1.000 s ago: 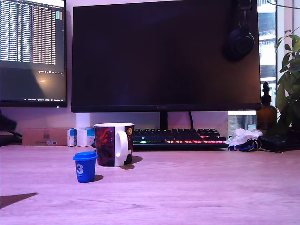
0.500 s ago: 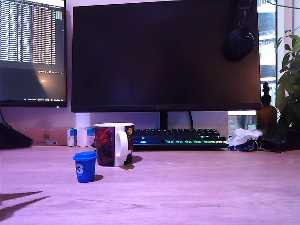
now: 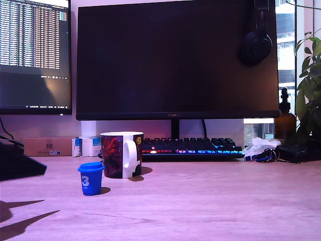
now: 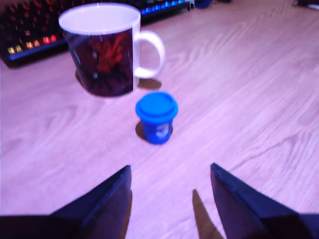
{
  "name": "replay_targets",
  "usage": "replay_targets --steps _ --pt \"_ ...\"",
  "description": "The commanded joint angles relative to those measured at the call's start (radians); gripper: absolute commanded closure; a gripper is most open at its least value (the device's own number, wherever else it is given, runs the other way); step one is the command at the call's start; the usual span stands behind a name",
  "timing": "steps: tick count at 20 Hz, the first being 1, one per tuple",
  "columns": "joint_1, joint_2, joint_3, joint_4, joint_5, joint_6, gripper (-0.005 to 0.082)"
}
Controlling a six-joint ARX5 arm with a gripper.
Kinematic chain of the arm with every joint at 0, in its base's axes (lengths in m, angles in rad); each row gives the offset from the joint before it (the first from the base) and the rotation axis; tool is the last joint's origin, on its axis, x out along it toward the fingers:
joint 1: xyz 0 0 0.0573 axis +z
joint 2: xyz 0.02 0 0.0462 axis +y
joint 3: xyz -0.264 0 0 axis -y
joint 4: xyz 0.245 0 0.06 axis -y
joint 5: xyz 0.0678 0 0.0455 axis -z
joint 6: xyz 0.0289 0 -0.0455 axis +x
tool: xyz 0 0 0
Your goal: Pick up the coffee capsules on the table and drop them inside the coffee cup
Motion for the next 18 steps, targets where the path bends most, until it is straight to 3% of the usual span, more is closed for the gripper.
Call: replay_targets --steps 1,7,18 --pt "-0.002 0.031 -0.002 0.032 0.001 0.005 0.0307" --pt "-0.002 0.129 0.013 0.095 -0.003 0.016 0.0307" --pt "-0.002 0.142 0.014 0.108 -0.022 0.023 0.0307"
